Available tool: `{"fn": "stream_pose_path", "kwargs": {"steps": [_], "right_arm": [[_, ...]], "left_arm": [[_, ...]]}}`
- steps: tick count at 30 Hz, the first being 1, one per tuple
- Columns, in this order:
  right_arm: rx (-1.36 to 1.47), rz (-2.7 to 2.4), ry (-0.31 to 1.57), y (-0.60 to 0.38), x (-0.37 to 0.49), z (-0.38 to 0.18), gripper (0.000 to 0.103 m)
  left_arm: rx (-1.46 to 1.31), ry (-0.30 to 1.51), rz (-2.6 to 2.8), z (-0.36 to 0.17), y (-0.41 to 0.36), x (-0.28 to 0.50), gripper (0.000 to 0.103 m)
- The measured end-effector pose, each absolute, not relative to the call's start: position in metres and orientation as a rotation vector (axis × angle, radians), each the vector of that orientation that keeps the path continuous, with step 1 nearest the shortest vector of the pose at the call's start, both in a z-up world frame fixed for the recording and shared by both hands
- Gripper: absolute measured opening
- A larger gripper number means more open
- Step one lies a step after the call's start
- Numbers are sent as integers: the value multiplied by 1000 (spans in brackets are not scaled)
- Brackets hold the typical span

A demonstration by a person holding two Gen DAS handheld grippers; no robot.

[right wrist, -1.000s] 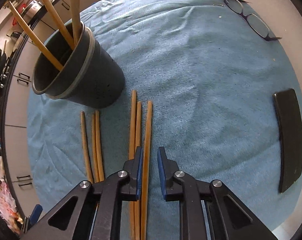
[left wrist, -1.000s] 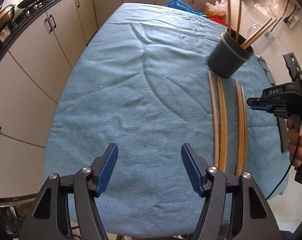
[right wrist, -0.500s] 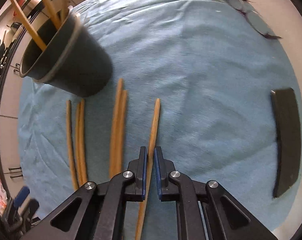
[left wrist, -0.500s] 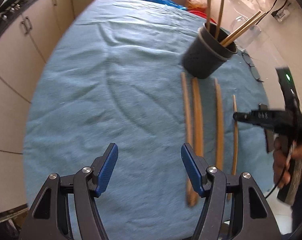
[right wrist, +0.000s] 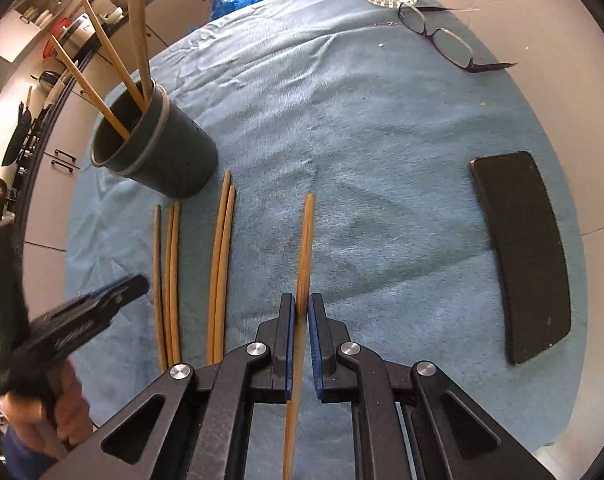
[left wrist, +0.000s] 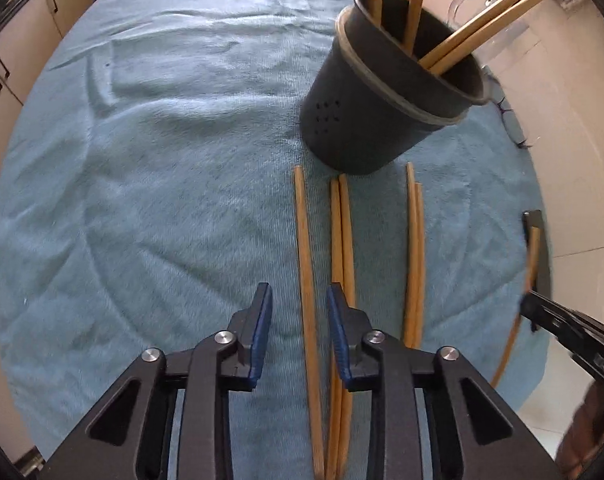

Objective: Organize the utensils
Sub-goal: 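Close the left tool on a chopstick while the right tool grasps another chopstick, then lift both chopsticks upright and carry them over the black cup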

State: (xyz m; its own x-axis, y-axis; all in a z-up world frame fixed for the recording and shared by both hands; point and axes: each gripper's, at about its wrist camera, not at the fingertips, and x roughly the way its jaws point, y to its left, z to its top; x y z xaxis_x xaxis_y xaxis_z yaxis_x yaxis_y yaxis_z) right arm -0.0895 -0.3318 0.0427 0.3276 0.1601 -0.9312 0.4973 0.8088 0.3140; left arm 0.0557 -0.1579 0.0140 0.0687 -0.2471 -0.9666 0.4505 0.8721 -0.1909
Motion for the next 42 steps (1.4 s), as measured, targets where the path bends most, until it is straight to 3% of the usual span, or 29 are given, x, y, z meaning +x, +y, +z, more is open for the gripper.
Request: {"fn": "stream_pose_path", "kwargs": {"steps": [7, 8, 15, 27, 42], "right_arm": [[641, -234, 1211, -344, -102, 52, 7], [643, -234, 1209, -344, -101, 52, 7], [649, -208, 1195, -340, -100, 56, 7], [613, -154, 1052, -322, -108, 93, 7], [578, -117, 929, -308, -111, 125, 7]], "left_arm": [[228, 1411, -493, 9, -175, 65, 12], [236, 1403, -482, 9, -175, 64, 7], [114, 1355, -479, 21, -149, 49, 6], [2, 1077, -480, 134, -95, 11, 6], [20, 987, -487, 172, -83, -6, 6]]}}
